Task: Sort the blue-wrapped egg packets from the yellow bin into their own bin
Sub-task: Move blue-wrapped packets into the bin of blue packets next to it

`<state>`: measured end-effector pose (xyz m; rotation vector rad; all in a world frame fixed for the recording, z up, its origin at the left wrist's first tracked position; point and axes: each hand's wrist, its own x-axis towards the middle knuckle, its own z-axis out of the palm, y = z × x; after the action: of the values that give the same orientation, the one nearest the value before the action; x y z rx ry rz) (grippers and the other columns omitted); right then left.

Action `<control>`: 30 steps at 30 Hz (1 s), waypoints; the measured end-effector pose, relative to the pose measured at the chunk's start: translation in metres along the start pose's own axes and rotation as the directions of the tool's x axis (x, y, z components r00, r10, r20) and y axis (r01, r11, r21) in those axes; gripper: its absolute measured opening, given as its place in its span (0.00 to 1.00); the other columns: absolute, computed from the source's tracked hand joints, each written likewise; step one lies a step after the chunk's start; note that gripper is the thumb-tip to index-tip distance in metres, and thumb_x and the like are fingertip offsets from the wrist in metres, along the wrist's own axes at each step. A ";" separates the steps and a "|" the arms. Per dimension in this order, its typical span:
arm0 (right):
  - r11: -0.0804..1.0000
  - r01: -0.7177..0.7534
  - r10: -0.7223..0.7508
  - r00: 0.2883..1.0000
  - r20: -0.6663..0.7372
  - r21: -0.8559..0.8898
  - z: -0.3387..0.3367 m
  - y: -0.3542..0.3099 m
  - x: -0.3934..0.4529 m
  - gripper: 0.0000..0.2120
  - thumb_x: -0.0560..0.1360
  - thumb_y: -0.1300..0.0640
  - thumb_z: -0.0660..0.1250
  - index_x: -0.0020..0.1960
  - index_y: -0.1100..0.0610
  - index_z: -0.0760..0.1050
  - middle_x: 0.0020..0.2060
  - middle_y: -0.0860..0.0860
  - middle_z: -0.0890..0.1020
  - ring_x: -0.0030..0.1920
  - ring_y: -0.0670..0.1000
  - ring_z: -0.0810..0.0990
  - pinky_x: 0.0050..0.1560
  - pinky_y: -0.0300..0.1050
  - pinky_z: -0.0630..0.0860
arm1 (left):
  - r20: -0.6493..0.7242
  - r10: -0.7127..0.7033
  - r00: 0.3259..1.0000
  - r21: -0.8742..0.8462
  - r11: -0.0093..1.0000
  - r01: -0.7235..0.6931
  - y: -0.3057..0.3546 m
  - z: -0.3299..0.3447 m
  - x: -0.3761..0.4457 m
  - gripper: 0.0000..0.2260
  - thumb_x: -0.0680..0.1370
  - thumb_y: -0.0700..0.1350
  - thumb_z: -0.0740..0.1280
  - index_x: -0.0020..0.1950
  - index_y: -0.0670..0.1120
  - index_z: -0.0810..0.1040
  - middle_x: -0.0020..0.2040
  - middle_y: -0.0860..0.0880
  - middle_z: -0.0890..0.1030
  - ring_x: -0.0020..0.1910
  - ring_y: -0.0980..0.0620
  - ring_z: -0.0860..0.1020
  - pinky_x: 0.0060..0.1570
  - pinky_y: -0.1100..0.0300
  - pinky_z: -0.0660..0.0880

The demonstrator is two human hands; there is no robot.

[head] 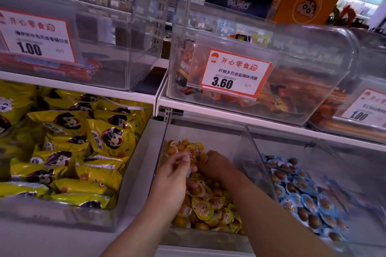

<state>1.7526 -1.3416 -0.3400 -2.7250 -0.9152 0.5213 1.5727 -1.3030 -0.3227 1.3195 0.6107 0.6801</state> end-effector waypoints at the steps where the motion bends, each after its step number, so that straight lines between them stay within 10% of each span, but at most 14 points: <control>1: 0.998 -0.009 0.009 1.000 -0.007 0.063 -0.002 0.001 -0.002 0.21 0.78 0.46 0.65 0.61 0.62 0.77 0.59 0.62 0.80 0.61 0.60 0.79 0.58 0.50 0.76 | 0.002 -0.002 1.000 -0.001 1.000 0.002 0.000 0.000 0.001 0.07 0.82 0.51 0.62 0.53 0.60 0.79 0.45 0.54 0.86 0.31 0.50 0.82 0.28 0.63 0.73; 4: 0.920 -0.006 0.045 0.995 -0.092 0.392 -0.013 0.003 -0.017 0.10 0.78 0.56 0.67 0.47 0.63 0.84 0.45 0.63 0.85 0.45 0.58 0.84 0.46 0.49 0.81 | -0.002 -0.004 1.000 -0.015 1.000 0.004 0.000 0.000 0.003 0.09 0.82 0.51 0.62 0.50 0.63 0.80 0.45 0.54 0.86 0.31 0.50 0.82 0.28 0.63 0.73; 8: 0.554 0.137 0.034 0.982 -0.186 0.821 -0.031 -0.004 -0.052 0.12 0.79 0.70 0.63 0.46 0.58 0.83 0.36 0.55 0.86 0.34 0.51 0.85 0.35 0.46 0.83 | -0.063 -0.006 0.998 -0.040 0.999 0.004 -0.002 0.005 0.006 0.10 0.81 0.51 0.65 0.47 0.67 0.80 0.48 0.51 0.85 0.40 0.47 0.84 0.40 0.53 0.78; 17: 0.025 0.139 -0.111 0.985 -0.135 0.990 -0.031 0.018 -0.119 0.12 0.81 0.69 0.59 0.58 0.64 0.79 0.52 0.63 0.85 0.53 0.62 0.85 0.49 0.50 0.83 | -0.047 0.070 0.996 0.037 0.997 -0.068 0.002 0.002 -0.008 0.08 0.80 0.48 0.67 0.54 0.62 0.80 0.58 0.55 0.80 0.58 0.48 0.80 0.62 0.44 0.76; 23: -0.133 -0.138 -0.138 0.983 0.119 0.981 -0.014 -0.003 -0.136 0.13 0.75 0.54 0.67 0.52 0.61 0.84 0.49 0.60 0.85 0.44 0.55 0.85 0.42 0.49 0.80 | 0.137 0.455 0.880 0.579 0.684 -0.444 0.009 0.012 -0.031 0.18 0.79 0.53 0.64 0.68 0.64 0.71 0.59 0.73 0.72 0.60 0.77 0.67 0.58 0.79 0.63; 26: -0.070 -0.076 -0.150 0.987 0.065 0.995 -0.012 -0.012 -0.142 0.19 0.75 0.48 0.71 0.59 0.59 0.82 0.56 0.58 0.85 0.58 0.55 0.84 0.59 0.52 0.78 | 0.255 0.461 0.850 0.638 0.581 -0.506 0.006 0.026 -0.036 0.24 0.77 0.52 0.62 0.73 0.56 0.70 0.67 0.66 0.69 0.71 0.69 0.59 0.72 0.66 0.59; 30: 0.084 0.057 0.000 0.998 -0.058 0.995 -0.021 0.002 -0.138 0.21 0.78 0.54 0.70 0.57 0.73 0.73 0.55 0.75 0.76 0.58 0.72 0.78 0.65 0.66 0.74 | 0.355 0.338 0.872 0.533 0.693 -0.486 0.002 0.032 -0.033 0.32 0.76 0.60 0.61 0.79 0.59 0.57 0.76 0.63 0.63 0.76 0.64 0.58 0.74 0.58 0.61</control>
<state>1.6595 -1.4301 -0.2856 -1.3399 -0.2766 0.7065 1.5744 -1.3483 -0.3151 2.1653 0.3374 0.7037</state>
